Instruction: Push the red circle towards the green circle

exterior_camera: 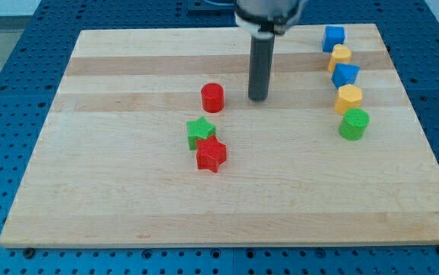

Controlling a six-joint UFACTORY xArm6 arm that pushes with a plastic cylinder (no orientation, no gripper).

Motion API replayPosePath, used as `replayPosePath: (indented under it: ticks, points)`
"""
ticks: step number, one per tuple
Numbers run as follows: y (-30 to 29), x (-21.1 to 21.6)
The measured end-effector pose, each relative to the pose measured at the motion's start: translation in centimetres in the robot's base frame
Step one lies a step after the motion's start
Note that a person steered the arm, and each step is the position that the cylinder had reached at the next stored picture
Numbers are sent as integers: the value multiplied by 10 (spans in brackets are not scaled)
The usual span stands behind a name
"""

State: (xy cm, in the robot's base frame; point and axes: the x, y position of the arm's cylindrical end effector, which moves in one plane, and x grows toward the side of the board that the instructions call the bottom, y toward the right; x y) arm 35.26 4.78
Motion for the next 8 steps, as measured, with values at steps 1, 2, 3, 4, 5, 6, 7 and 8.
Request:
replayPosePath:
  ticks: [1,2,3,4,5,6,7,8]
  points:
    - [-40,-12]
    - [-94,-6]
    - [-106,-3]
    - [-71,4]
    - [-63,19]
    - [-96,9]
    - [-130,14]
    - [-119,37]
